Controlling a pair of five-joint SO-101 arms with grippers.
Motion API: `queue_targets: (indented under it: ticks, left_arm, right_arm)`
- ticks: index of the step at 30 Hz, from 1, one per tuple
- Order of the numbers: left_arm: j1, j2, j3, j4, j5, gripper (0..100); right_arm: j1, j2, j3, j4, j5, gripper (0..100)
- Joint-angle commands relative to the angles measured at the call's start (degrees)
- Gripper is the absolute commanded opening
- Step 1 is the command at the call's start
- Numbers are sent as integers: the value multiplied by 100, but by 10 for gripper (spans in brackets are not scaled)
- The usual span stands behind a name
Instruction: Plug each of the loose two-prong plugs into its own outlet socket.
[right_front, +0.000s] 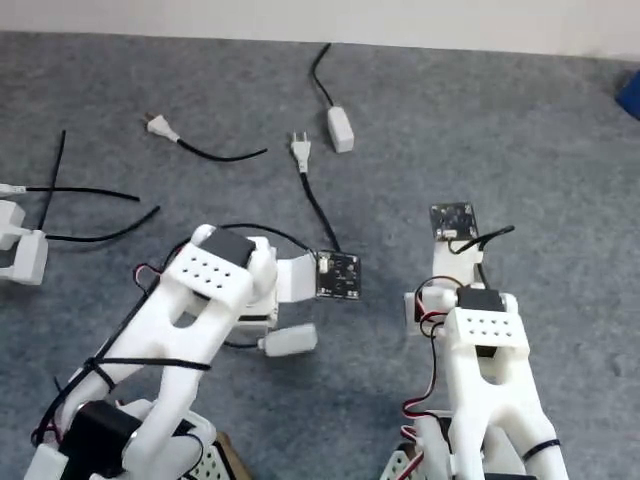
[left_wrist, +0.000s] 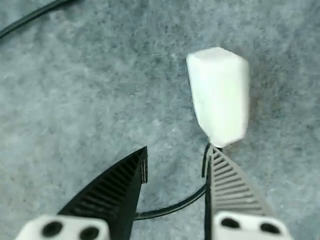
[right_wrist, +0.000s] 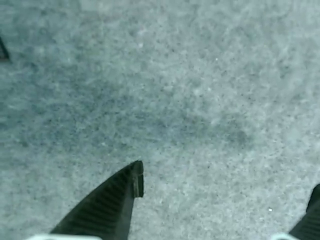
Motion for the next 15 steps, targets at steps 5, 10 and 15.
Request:
queue_targets:
  ticks: [5, 10, 15]
  left_arm:
    - [-66, 646, -224, -167, -44, 189]
    - [31, 418, -233, -9, -9, 189]
    - [233, -347, -198, 492, 229, 189]
  right_arm:
    - [-57, -57, -22, -127, 141, 475]
    - [-57, -57, -22, -145, 141, 475]
    - [-57, -57, -22, -145, 141, 475]
